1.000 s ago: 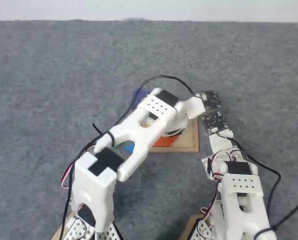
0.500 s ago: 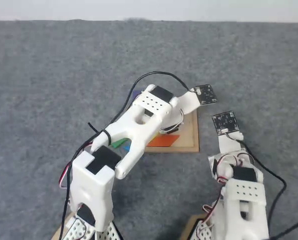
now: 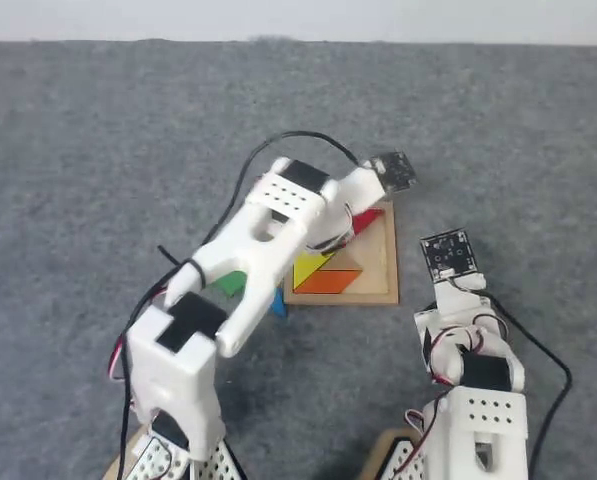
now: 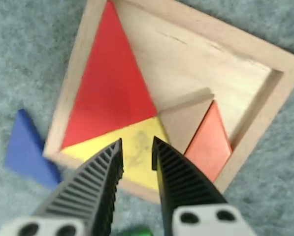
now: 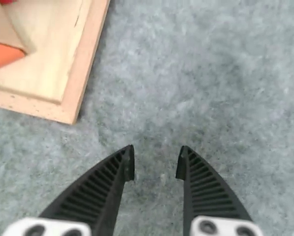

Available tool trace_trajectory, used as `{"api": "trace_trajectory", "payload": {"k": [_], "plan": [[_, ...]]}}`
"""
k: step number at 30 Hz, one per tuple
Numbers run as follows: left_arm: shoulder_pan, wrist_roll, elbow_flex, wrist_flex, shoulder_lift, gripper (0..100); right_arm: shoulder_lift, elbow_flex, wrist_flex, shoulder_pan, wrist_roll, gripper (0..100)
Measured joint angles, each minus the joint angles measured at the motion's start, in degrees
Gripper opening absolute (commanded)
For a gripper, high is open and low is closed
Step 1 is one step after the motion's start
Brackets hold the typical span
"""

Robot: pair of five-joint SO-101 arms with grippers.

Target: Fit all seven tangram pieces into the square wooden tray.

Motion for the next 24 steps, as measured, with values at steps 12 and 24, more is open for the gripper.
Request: {"api": "trace_trajectory", "payload": {"k": [12,24], "plan": [[-21.80,26.37,7.21,11.16,-29.45,9,-0.18,0.00,0.00,0.09,0.35,15.8],[-27.60,18.20,40.09,-2.73,-34.90,21,-0.18,0.00,2.46,2.90,3.60,15.8]]}}
